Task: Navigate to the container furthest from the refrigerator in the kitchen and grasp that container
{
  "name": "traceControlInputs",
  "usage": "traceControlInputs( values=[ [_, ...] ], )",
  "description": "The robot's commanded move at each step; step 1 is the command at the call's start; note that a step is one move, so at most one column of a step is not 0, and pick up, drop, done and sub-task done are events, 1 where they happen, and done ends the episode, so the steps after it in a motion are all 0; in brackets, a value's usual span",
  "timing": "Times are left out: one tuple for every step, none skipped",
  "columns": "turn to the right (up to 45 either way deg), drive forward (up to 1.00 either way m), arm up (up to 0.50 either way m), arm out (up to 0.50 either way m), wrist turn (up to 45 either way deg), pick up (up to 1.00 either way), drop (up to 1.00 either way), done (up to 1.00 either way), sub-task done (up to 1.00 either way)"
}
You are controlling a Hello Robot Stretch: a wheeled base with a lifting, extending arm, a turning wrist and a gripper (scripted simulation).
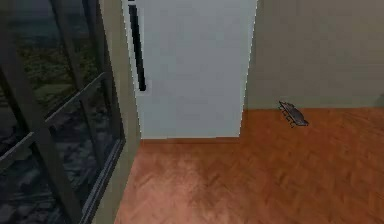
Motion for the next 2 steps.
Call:
traceControlInputs(
  values=[
    [0.0, 1.0, 0.0, 0.0, 0.0, 0.0, 0.0, 0.0, 0.0],
    [0.0, 0.35, 0.0, 0.0, 0.0, 0.0, 0.0, 0.0, 0.0]
  ],
)
